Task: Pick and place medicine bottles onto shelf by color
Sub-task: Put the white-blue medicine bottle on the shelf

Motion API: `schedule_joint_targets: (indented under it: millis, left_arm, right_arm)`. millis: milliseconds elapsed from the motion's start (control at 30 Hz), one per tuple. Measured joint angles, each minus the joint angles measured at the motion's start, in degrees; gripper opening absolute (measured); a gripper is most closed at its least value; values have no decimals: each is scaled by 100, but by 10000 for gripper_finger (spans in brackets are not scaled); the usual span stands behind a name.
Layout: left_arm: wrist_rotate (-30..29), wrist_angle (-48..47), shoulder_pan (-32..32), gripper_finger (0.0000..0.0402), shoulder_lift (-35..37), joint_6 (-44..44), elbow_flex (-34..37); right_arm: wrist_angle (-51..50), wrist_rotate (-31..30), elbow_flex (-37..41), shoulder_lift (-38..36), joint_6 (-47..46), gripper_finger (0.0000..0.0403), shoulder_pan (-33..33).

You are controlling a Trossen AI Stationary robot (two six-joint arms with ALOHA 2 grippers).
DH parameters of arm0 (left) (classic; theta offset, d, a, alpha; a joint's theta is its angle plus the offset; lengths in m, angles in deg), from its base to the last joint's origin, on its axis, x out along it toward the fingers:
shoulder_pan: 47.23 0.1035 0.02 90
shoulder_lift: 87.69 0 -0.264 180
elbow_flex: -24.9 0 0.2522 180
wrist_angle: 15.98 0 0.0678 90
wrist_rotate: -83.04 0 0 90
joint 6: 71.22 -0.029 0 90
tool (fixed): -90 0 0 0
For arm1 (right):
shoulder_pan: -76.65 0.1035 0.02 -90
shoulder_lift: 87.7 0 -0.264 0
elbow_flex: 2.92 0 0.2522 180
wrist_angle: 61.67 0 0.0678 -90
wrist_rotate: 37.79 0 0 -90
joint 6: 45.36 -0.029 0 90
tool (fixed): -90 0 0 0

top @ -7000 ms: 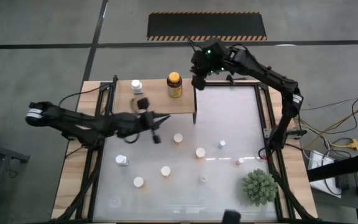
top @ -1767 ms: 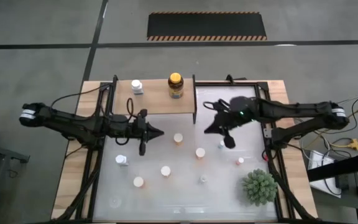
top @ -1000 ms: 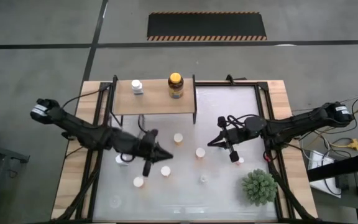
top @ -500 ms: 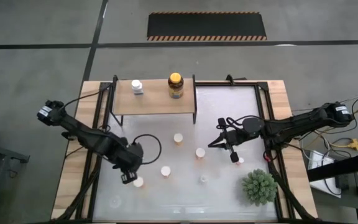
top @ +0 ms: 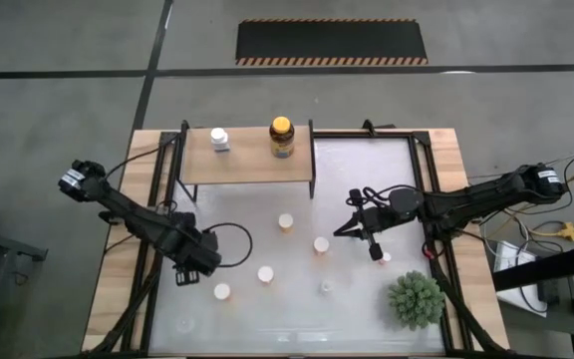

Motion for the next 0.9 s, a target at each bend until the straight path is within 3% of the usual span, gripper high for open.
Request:
schedule_joint_targets:
  millis: [167,600,733,900]
  left_arm:
    - [-63,44,-11,247,20,-432,406]
    - [14,1211,-14,248,44,-513,1098]
    - [16,1232,-16,220,44,-516,1082]
    - [72,1223,-16,153,44,-500,1082]
  right_arm:
    - [1,-17,0,0,-176,9,0]
    - [-2,-20,2,2,-353,9,0]
    - [-3,-20,2,2,-427,9,0]
    - [-2,-20,2,2,-496,9,0]
